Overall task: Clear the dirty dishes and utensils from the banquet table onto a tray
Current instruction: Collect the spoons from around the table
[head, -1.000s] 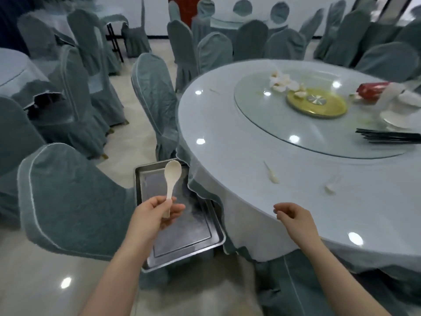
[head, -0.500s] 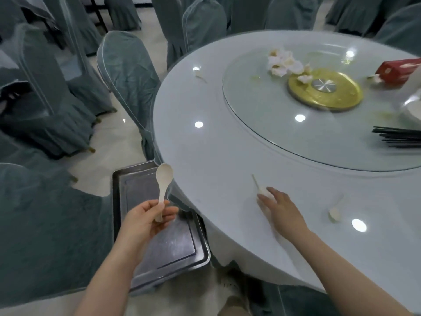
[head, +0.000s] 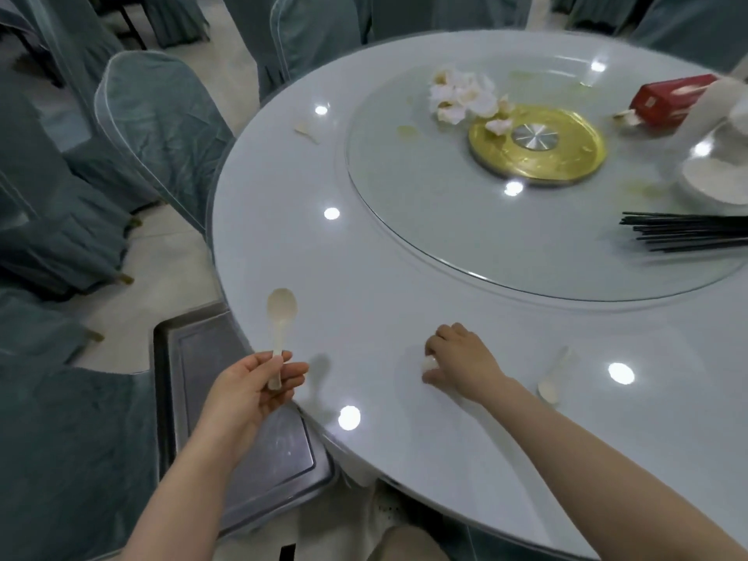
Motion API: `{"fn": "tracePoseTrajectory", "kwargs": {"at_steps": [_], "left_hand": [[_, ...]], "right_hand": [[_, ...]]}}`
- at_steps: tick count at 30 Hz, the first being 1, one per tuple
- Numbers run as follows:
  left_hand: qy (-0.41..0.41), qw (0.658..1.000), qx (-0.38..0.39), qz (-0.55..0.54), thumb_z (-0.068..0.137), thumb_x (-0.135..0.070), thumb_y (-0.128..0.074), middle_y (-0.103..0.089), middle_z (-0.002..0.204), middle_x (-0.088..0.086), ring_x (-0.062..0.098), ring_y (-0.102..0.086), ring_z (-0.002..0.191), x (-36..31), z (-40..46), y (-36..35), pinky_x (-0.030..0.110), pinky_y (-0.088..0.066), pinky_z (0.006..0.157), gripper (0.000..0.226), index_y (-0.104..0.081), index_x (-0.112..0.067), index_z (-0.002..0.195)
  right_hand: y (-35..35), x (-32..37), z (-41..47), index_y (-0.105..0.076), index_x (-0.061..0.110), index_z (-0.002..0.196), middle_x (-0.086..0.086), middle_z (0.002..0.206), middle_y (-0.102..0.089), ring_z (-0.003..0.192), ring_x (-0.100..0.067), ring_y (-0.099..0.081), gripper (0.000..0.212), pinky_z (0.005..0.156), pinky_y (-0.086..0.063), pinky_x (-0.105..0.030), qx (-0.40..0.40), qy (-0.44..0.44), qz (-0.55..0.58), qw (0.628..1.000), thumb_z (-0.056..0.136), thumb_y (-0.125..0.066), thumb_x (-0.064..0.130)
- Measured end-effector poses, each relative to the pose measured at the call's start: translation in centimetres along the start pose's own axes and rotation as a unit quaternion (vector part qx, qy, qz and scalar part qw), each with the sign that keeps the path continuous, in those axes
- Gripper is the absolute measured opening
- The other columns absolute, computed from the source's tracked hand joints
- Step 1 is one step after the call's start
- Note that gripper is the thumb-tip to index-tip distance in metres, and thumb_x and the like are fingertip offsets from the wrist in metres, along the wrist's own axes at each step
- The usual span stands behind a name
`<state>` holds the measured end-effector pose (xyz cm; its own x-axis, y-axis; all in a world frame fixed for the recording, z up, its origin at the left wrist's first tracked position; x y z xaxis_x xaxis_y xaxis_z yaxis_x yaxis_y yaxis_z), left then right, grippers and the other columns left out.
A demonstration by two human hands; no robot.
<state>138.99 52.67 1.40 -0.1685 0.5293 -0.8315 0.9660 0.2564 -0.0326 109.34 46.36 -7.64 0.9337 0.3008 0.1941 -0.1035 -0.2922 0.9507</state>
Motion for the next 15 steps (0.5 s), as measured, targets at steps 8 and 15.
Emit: {"fn": "tracePoseTrajectory", "kwargs": {"at_steps": [8, 15], "left_hand": [[0.005, 0.999, 0.049, 0.021, 0.097, -0.013, -0.052, -0.076, 0.087, 0.009, 0.015, -0.073, 0.073, 0.5, 1.1, -4.7, 0.027, -0.051, 0.069, 0.012, -0.062, -0.007, 0.101], [0.012, 0.996, 0.081, 0.038, 0.097, -0.014, -0.053, -0.076, 0.088, 0.009, 0.015, -0.073, 0.076, 1.2, 0.3, -7.7, 0.028, -0.051, 0.072, 0.012, -0.061, -0.007, 0.103]], "right_hand": [[3.0, -4.6, -5.7, -0.046, 0.016, 0.098, 0.000, 0.084, -0.061, 0.079, -0.031, -0.054, 0.015, 0.064, -0.031, -0.034, -0.091, -0.083, 0.149, 0.981, 0.098, -0.048, 0.031], [1.8, -13.0, -10.9, -0.045, 0.018, 0.126, -0.001, 0.115, -0.052, 0.111, -0.026, -0.049, 0.054, 0.090, -0.031, -0.035, -0.056, -0.175, 0.079, 0.980, 0.075, -0.051, 0.002]]}}
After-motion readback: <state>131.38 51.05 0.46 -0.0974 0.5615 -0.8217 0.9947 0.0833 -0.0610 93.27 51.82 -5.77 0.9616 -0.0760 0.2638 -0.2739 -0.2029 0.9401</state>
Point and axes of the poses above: each hand's wrist, its own z-axis towards the middle knuckle, its own y-axis out of the back of the hand, x = y × z, the point moved 2 cm from there along z, towards the middle knuckle
